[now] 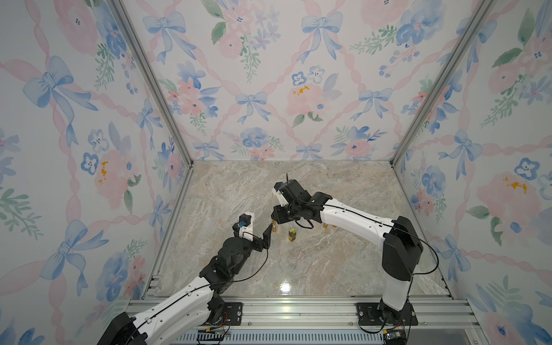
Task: Open the lipstick cap
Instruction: Place the lipstick at the center of the board.
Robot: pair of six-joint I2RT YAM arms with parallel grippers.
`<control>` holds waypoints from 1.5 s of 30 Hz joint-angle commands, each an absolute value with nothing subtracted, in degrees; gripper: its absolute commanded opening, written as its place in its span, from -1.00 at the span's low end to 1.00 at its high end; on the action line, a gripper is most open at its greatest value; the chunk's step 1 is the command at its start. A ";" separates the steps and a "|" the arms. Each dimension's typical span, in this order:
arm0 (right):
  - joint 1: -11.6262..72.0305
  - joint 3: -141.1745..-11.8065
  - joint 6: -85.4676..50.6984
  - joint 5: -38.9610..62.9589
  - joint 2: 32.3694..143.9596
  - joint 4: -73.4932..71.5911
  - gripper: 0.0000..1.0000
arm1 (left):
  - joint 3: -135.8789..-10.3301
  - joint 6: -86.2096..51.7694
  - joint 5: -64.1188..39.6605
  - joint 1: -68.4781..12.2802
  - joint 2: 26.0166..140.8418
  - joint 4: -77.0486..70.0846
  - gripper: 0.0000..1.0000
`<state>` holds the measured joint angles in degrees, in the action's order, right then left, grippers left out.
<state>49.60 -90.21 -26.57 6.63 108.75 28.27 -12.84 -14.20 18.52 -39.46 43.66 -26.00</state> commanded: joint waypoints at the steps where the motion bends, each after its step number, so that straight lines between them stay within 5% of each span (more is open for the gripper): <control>1: 50.72 -92.42 -23.31 3.06 111.28 26.85 -0.62 | -12.87 -17.66 26.56 -38.56 43.47 -22.03 0.93; 13: 56.89 -95.41 -17.99 -10.10 119.13 22.62 -0.61 | -12.57 -24.99 29.28 -33.63 44.08 -19.03 0.96; 45: 58.80 -88.59 -14.50 -13.75 126.26 7.37 -0.60 | -11.78 -28.29 25.95 -30.21 44.31 -18.81 0.96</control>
<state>58.24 -89.82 -15.33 -13.34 124.86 9.50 -12.03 -27.33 26.50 -30.63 44.10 -19.14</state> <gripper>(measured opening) 0.203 0.980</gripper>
